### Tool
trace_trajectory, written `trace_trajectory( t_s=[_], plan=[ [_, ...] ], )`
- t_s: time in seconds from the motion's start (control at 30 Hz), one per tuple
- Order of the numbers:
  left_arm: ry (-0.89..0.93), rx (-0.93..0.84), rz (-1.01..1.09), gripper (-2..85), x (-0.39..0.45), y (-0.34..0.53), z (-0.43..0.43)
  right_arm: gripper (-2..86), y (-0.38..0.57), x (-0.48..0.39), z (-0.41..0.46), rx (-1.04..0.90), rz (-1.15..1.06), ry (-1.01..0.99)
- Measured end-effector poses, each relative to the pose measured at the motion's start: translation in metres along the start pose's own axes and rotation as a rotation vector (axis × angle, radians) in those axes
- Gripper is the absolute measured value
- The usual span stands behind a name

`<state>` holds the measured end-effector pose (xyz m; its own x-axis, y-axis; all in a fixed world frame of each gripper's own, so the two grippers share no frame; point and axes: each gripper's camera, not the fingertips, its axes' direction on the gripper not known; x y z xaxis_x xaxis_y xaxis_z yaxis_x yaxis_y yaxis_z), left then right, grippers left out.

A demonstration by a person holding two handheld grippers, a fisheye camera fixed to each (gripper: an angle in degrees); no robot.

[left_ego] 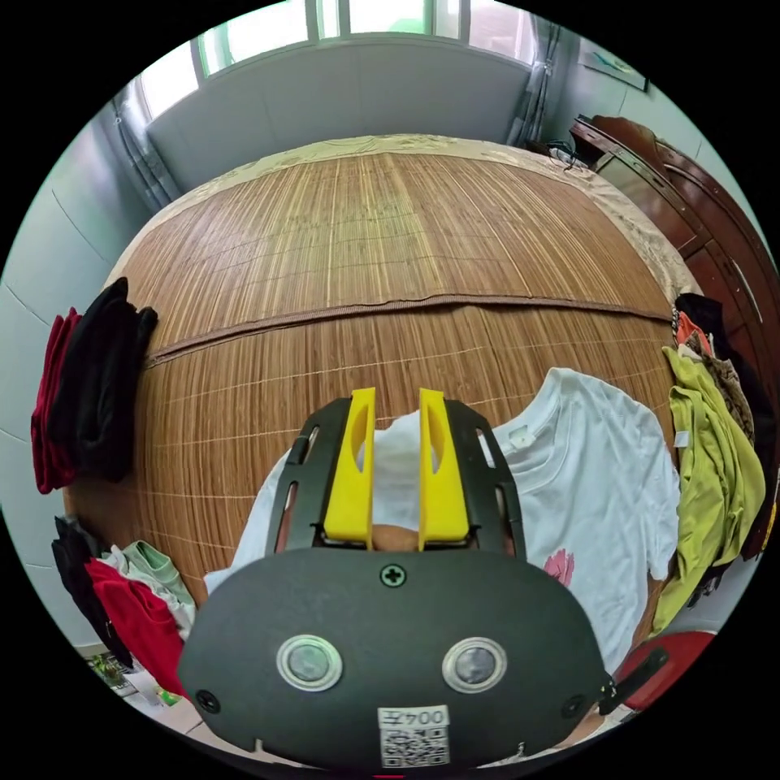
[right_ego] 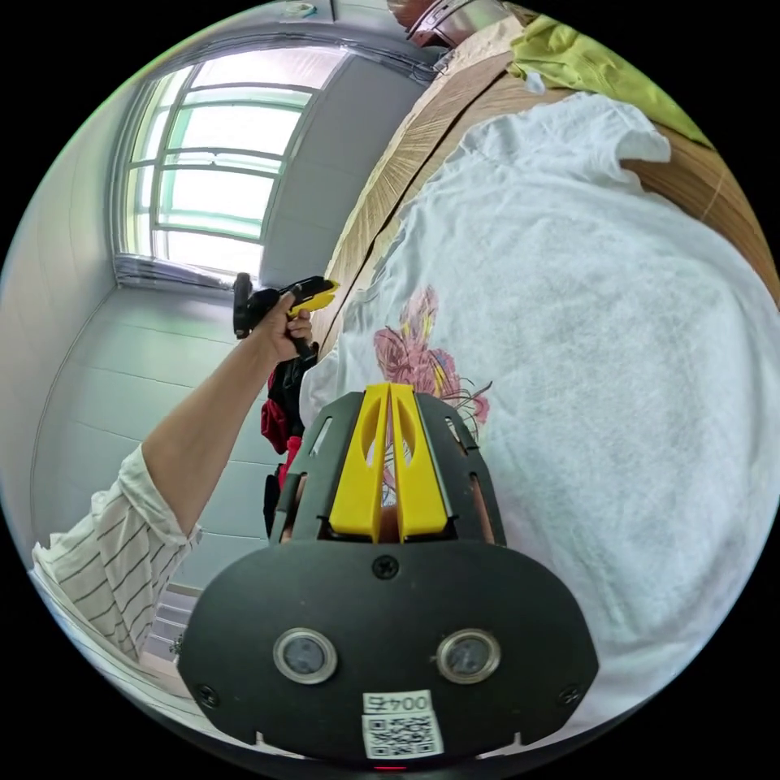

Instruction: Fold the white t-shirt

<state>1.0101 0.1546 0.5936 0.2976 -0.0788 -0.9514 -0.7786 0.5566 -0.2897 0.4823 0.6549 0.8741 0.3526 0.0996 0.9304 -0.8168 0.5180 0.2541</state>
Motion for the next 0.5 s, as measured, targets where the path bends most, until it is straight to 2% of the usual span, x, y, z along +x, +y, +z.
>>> trace_trajectory(
  t_s=[0.2,0.33,0.5],
  plan=[
    [0.102,-0.154,0.070,10.1,0.001,-0.020,0.034,-0.7,0.008,0.010,-0.002,-0.008,0.010,0.008],
    [0.091,-0.219,0.092,9.8,0.003,-0.022,0.053,-0.7,0.015,0.015,0.001,-0.025,0.023,-0.006],
    [0.054,-0.173,0.223,4.9,0.034,-0.013,0.055,-0.7,0.021,0.023,0.005,-0.035,0.044,-0.001]
  ],
)
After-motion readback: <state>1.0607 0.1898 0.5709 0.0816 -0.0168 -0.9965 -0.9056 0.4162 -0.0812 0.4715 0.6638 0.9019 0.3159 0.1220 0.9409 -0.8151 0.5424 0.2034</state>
